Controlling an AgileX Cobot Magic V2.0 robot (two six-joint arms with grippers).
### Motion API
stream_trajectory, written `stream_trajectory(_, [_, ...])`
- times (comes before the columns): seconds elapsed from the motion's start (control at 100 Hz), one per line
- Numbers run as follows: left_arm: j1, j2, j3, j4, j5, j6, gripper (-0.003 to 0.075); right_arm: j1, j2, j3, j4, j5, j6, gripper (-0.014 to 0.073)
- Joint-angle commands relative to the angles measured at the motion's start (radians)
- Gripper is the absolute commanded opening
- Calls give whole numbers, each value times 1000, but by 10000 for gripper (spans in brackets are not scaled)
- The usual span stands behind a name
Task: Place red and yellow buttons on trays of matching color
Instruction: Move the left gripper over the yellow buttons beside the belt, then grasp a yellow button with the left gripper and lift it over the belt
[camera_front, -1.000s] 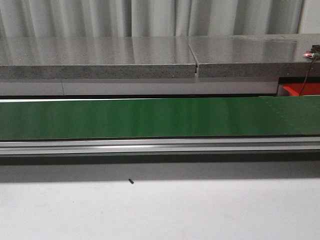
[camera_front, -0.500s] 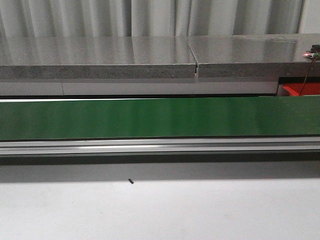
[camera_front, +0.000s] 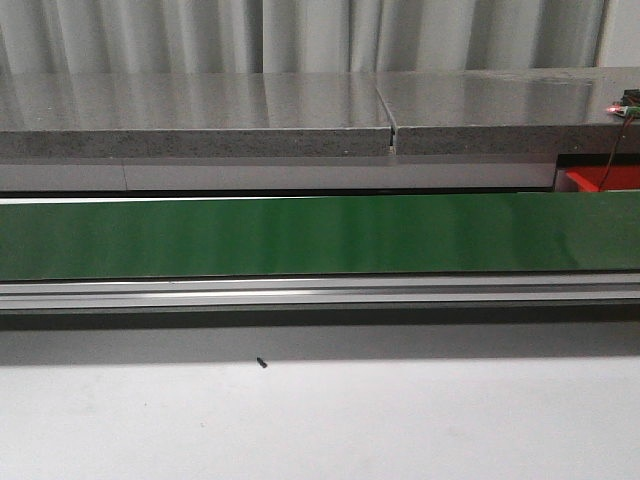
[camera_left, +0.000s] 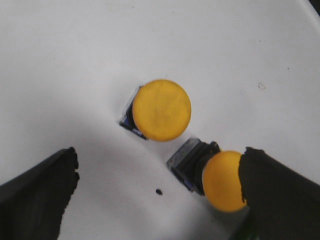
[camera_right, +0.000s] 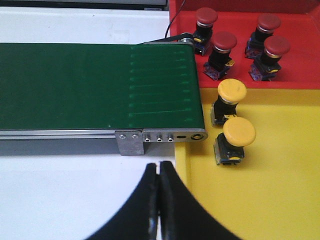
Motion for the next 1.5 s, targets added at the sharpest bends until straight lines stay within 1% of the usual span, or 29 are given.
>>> stream_trajectory(0.0, [1, -14, -56, -29, -72, -11, 618, 3, 2, -25, 5, -63, -8, -67])
stream_trajectory(0.24, [1, 93, -133, -49, -82, -11, 618, 3, 2, -25, 5, -63, -8, -67])
stream_trajectory(0.38, [1, 131, -153, -47, -85, -11, 618, 3, 2, -25, 5, -63, -8, -67])
stream_trajectory(0.45, [1, 141, -153, -47, -81, -11, 606, 3, 2, -25, 5, -63, -8, -67])
stream_trajectory(0.5, [1, 145, -153, -47, -79, -9, 575, 3, 2, -25, 5, -63, -8, -67])
stream_trajectory(0.57, [1, 145, -153, -47, -77, -5, 501, 3, 2, -25, 5, -63, -8, -67])
stream_trajectory(0.69, [1, 145, -153, -47, -77, -5, 320, 3, 2, -25, 5, -63, -8, -67])
stream_trajectory(0.76, [1, 145, -153, -47, -76, -5, 238, 3, 2, -25, 5, -63, -8, -67])
stream_trajectory(0.81, [1, 145, -153, -47, -75, -5, 197, 3, 2, -25, 5, -63, -8, -67])
stream_trajectory(0.86, [1, 143, -153, -47, -71, -5, 174, 3, 2, -25, 5, -63, -8, -67])
stream_trajectory(0.98, [1, 117, -153, -42, -43, 1, 167, 3, 2, -25, 5, -63, -8, -67])
stream_trajectory(1.15, [1, 31, -137, 49, 22, 1, 167, 3, 2, -25, 5, -63, -8, -67])
stream_trajectory(1.33, [1, -122, -39, 48, -12, 27, 167, 3, 2, -25, 5, -63, -8, -67])
stream_trajectory(1.49, [-25, -256, 65, 50, -30, 54, 167, 3, 2, -25, 5, -63, -8, -67])
